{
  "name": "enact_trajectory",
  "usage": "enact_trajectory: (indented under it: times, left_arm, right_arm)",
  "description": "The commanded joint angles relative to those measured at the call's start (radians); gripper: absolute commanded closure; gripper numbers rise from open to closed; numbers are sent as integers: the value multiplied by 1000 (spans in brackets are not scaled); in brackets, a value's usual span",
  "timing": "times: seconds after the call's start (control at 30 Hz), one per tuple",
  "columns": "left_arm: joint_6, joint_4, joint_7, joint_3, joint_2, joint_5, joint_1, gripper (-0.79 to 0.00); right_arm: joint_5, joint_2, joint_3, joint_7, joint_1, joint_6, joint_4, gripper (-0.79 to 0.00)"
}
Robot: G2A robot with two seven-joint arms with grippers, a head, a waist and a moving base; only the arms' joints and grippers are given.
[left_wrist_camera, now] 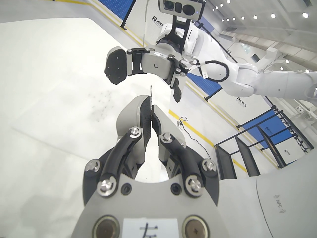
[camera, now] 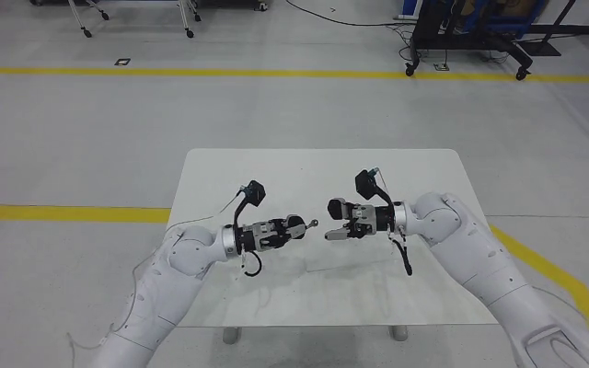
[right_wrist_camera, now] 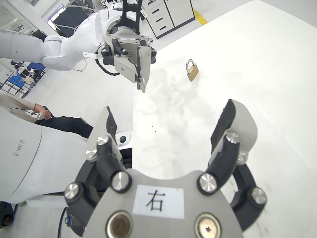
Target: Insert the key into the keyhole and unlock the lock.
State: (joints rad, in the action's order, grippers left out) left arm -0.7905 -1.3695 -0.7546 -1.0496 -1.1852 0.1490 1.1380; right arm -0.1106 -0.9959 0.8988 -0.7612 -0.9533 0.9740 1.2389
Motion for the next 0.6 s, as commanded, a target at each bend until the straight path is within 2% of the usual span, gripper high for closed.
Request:
enact_trajectory:
  times: [0.0, 0.47, 0.57]
  left_arm:
    - [3, 1, 1, 7, 0, 18, -3, 0]
    - [2, 13, -7, 44, 4, 16, -20, 0]
    - [2, 14, -3, 47, 6, 17, -21, 0]
  right_arm:
    - [25, 1, -6, -14, 1, 2, 2, -413]
    - [134, -16, -92, -84, 51, 1, -39, -336]
    - [144, -17, -110, -78, 64, 6, -53, -268]
